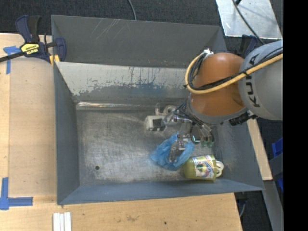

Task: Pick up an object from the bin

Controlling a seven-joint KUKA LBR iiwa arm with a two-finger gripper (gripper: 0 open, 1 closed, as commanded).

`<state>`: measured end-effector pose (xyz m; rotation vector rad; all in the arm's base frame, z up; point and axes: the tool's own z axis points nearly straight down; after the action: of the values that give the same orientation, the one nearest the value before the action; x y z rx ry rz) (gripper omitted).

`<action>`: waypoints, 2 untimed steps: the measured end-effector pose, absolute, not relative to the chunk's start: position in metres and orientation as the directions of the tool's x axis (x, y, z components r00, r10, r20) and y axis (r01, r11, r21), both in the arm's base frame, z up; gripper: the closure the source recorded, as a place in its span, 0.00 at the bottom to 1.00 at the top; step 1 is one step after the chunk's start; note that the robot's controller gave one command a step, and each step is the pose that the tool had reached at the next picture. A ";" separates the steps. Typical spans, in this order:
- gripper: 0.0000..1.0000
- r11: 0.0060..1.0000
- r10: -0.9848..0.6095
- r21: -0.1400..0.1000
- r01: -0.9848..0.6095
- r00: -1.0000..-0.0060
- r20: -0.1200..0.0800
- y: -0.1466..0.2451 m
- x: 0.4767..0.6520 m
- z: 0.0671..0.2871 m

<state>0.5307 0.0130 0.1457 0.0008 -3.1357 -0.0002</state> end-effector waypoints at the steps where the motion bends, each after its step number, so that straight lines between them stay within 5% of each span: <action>1: 0.00 1.000 0.000 0.000 0.000 -1.000 -0.002 0.013 0.533 0.150; 2: 0.00 1.000 -0.019 0.000 -0.019 -1.000 -0.006 -0.016 0.510 0.086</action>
Offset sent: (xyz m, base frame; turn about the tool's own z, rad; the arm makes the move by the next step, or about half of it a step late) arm -0.0279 -0.0352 -0.0757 -0.0203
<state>0.5098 -0.0155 0.0863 0.0300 -3.1477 -0.0005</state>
